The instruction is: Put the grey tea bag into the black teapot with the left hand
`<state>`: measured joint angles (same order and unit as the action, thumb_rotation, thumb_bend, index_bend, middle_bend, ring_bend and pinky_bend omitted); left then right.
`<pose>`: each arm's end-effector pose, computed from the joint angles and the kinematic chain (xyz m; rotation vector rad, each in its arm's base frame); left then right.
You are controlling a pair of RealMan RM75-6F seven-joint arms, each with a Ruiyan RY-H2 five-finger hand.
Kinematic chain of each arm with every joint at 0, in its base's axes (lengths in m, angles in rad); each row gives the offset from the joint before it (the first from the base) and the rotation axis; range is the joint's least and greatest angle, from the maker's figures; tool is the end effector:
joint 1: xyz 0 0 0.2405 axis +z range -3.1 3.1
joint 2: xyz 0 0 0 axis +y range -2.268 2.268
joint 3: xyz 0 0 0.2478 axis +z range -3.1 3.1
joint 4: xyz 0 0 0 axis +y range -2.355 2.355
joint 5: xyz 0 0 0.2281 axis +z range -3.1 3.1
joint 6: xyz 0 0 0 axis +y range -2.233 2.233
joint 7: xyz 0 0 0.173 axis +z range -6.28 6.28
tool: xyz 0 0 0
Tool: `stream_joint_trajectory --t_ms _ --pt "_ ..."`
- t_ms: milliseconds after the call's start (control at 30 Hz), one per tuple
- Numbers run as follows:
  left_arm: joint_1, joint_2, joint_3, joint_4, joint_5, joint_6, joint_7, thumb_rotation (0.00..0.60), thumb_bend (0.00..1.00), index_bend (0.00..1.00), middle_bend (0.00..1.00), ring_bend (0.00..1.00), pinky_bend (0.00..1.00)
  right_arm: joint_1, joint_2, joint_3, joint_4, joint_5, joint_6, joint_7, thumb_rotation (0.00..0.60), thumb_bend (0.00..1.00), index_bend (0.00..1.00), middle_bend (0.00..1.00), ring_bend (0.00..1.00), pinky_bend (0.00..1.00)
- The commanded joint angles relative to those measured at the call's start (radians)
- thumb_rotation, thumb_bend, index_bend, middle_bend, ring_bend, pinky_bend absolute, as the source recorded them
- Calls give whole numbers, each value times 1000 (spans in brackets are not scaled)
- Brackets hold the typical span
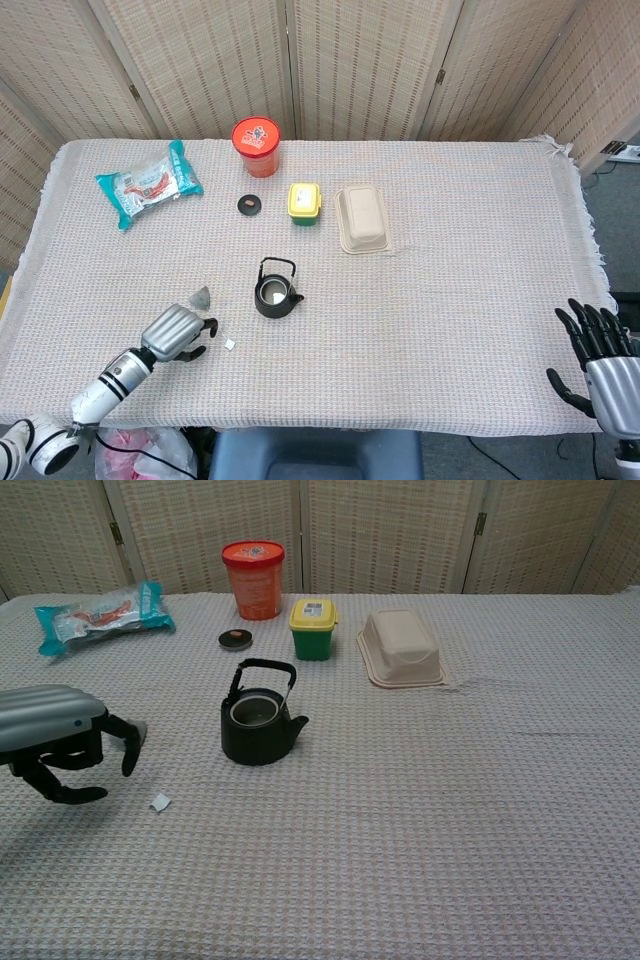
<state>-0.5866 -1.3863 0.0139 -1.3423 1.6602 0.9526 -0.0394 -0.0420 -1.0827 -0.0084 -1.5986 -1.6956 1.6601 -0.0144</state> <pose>-0.2281 0.3148 -0.0217 -2.1564 -0.8152 -0.8139 -0.3016 -0.1567 0.1554 1.4351 -0.7798 0.9428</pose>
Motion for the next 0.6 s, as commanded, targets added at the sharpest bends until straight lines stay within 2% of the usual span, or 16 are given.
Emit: stream_joint_trajectory --t_ms 33,333,600 --pt "-7 -17 -4 -14 -24 -11 40 600 378 481 1000 1000 1000 2 0 0 -2 0 -4 -2 600 233 0 0 0 0" --pt "-29 -59 -18 -20 -95 -54 126 600 378 491 1000 1000 1000 -4 1 -4 5 -18 15 6 600 233 0 0 0 0" --pt "-40 -61 -20 -51 -139 -72 180 600 378 478 1000 1000 1000 -3 1 -6 7 -22 15 9 600 232 0 0 0 0"
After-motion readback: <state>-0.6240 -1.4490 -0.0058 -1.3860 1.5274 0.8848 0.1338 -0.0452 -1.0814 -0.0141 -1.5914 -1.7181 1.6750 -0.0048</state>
